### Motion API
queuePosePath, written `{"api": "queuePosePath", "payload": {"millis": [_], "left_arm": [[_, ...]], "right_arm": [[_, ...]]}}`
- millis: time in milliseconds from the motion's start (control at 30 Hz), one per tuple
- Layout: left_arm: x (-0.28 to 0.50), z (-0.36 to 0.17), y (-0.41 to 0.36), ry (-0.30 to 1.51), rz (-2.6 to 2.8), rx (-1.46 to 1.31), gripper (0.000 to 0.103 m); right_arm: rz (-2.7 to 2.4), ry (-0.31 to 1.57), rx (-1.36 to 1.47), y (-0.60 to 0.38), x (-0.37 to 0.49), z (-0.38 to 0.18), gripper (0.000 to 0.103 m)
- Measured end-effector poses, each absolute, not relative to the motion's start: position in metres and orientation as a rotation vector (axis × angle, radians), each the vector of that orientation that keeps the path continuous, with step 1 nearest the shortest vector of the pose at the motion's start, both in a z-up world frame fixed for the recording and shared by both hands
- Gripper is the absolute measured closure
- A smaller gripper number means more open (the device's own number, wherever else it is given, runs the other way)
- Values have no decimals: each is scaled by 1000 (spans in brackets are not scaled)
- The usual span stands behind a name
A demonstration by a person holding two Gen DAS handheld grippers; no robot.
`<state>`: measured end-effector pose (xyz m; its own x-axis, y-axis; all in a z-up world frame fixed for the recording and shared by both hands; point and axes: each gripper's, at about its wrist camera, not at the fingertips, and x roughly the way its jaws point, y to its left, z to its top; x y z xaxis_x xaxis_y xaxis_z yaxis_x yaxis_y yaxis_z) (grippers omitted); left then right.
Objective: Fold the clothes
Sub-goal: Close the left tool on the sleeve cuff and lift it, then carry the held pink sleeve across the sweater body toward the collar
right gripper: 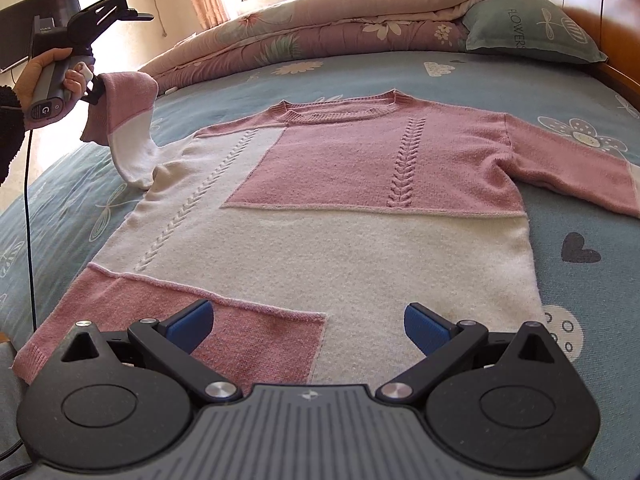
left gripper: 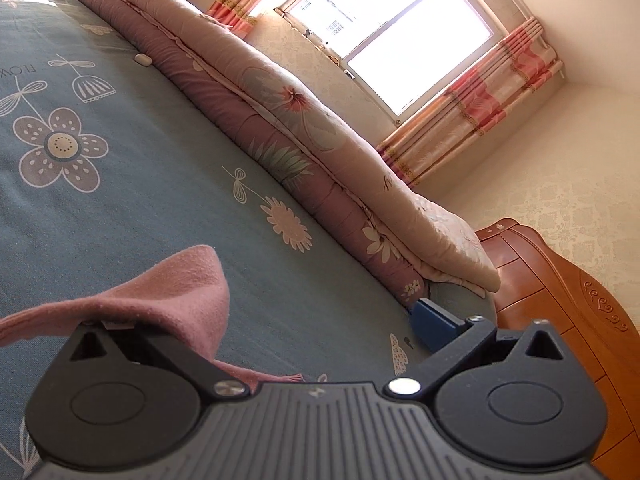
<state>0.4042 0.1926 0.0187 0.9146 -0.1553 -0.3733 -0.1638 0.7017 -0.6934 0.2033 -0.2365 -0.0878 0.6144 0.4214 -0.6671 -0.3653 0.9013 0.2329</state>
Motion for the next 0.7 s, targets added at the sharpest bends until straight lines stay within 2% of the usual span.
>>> {"api": "queuePosePath", "payload": {"millis": [700], "left_arm": [[453,33,104,506,-134,-764,2]], "right_arm": [[467,782,99,-241,201,-82,0]]}}
